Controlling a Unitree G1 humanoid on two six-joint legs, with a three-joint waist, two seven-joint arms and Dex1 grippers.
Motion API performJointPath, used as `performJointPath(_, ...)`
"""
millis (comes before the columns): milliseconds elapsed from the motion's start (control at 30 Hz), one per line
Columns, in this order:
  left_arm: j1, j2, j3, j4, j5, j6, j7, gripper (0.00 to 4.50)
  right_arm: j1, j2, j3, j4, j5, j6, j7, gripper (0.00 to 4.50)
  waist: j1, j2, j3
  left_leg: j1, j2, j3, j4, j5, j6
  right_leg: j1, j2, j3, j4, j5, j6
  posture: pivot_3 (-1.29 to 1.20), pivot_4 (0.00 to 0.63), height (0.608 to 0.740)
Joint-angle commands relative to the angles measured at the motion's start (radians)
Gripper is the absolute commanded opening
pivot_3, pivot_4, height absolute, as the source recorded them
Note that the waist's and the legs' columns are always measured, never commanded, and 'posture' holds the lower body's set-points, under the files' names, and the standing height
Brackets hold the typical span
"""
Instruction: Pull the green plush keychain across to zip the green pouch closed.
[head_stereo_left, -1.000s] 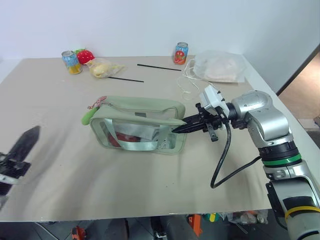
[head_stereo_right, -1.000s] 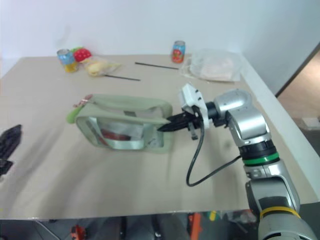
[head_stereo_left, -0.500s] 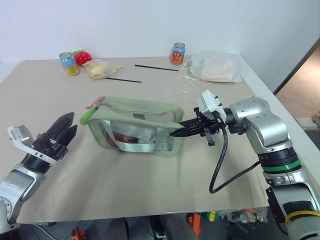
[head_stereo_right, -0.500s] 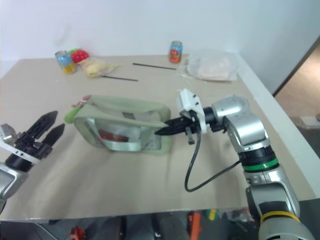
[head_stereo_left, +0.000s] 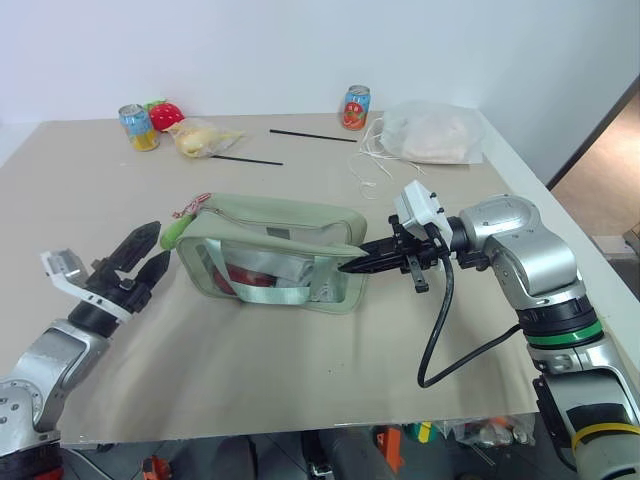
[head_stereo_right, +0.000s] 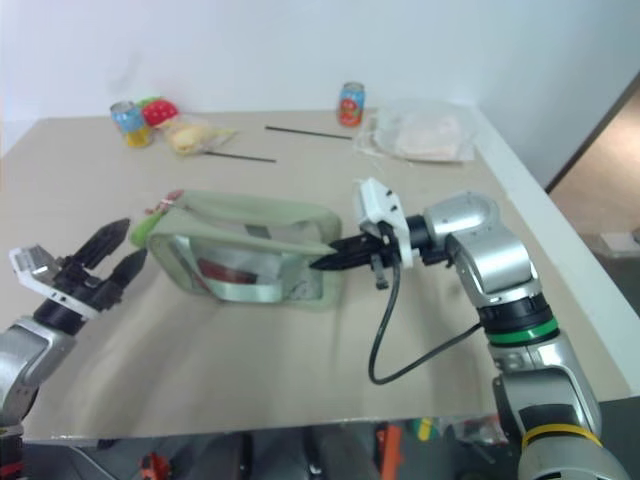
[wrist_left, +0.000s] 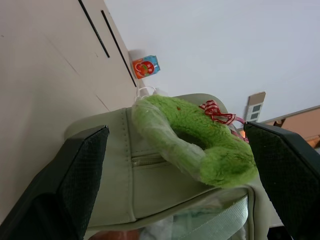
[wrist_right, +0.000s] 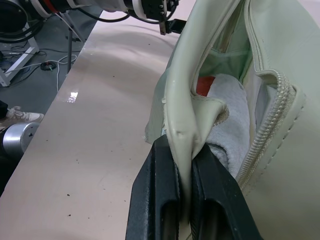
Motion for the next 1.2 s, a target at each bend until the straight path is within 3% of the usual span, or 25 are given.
performJointPath(33,-0.024,0.0,-0.007,0.002,-0.018,0.014,-0.004,4.25,-0.001,-0.006,-0.016,-0.048,0.016,0.002,-0.006,0.03,0.0,0.0,0.0,0.0,0.0,0.0,0.0,0.0,0.0,0.0,0.0,0.0,0.0,0.0,0.0,0.0,0.15,0.74)
performJointPath(467,-0.078,-0.016,-0.002,-0.026,-0.008,-0.024,-0.015,0.02,-0.008,-0.001,-0.01,-0.035,0.005,-0.009,-0.013,0.0,0.0,0.0,0.0,0.0,0.0,0.0,0.0,0.0,0.0,0.0,0.0,0.0,0.0,0.0,0.0,0.0,0.15,0.74)
performJointPath(600,-0.148,-0.008,-0.003,-0.08,0.006,-0.042,-0.052,0.02,-0.007,-0.003,-0.009,-0.033,0.003,-0.011,-0.013,0.0,0.0,0.0,0.0,0.0,0.0,0.0,0.0,0.0,-0.001,0.0,0.0,0.0,0.0,0.0,0.0,0.0,0.15,0.74)
performJointPath(833,-0.307,0.088,-0.056,-0.128,0.038,0.008,-0.092,0.02,-0.01,-0.016,-0.031,-0.028,0.003,-0.009,-0.031,0.0,0.0,-0.001,0.0,0.0,0.0,0.0,0.0,0.002,-0.005,0.0,0.0,0.0,0.0,0.0,0.001,0.0,0.15,0.74)
performJointPath(1000,-0.304,0.167,-0.108,-0.112,0.108,0.086,-0.131,0.02,0.002,-0.039,-0.058,-0.04,0.02,0.001,-0.047,0.0,0.002,-0.001,0.0,-0.001,0.0,0.0,-0.001,0.002,-0.006,0.0,-0.001,0.0,0.0,0.0,0.001,0.0,0.15,0.74)
performJointPath(1200,-0.286,0.164,-0.093,-0.059,0.123,0.09,-0.11,0.02,0.021,-0.053,-0.061,-0.068,0.03,0.012,-0.062,0.0,0.008,-0.001,0.001,-0.001,-0.002,0.0,-0.001,0.002,-0.007,0.0,-0.002,0.0,0.0,0.0,0.001,0.0,0.15,0.74)
